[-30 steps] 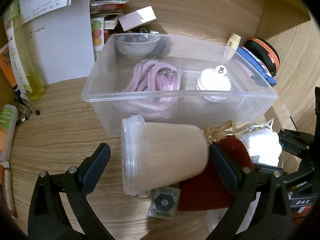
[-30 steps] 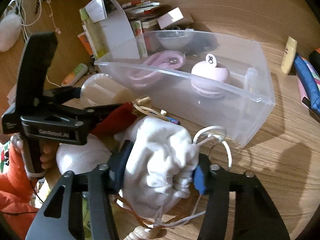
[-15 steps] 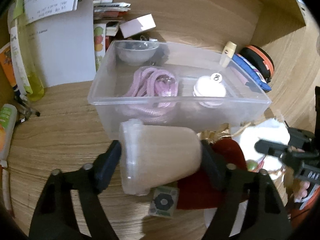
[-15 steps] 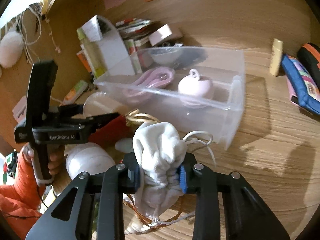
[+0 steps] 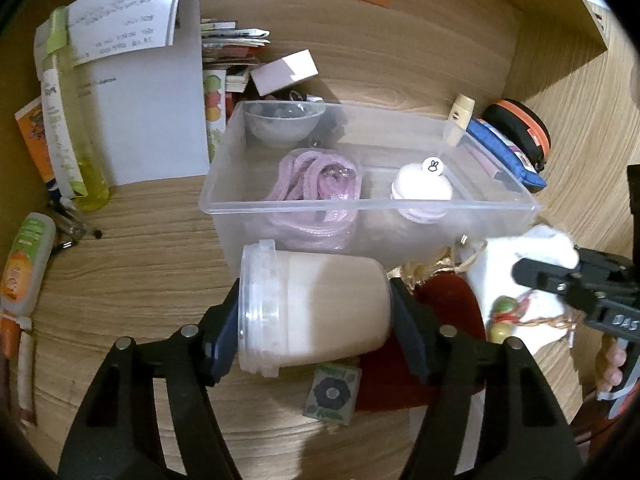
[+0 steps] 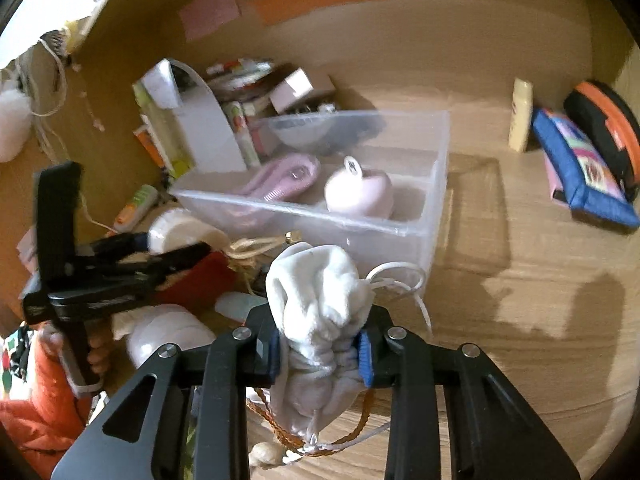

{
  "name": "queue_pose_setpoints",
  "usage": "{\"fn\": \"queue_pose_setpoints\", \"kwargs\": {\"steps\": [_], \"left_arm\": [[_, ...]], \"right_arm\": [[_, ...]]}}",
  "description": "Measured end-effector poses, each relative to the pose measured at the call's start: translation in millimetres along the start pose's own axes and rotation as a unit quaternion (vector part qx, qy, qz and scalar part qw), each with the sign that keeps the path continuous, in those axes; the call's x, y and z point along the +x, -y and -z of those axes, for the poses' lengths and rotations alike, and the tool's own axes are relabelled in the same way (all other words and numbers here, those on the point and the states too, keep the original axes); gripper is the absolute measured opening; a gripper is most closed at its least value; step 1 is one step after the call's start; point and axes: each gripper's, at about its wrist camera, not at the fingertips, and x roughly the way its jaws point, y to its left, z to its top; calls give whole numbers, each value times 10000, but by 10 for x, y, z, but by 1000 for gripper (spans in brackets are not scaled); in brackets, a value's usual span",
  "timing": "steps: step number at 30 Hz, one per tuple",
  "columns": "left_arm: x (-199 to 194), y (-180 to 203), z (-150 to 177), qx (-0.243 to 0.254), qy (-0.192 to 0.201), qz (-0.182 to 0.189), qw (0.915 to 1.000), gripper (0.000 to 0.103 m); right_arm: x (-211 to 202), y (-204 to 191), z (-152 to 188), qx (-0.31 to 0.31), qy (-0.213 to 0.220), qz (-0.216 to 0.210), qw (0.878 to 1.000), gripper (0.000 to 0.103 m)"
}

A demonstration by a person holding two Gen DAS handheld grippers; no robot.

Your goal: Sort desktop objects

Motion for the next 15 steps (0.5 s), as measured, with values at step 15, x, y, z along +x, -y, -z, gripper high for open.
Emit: {"fn": "queue_pose_setpoints", "kwargs": {"steps": [15], "left_arm": [[-149,-195,90,-291,124,36,9995,66]], "right_arm": [[-288,11,127,-469,-81,917,9946,51]]}}
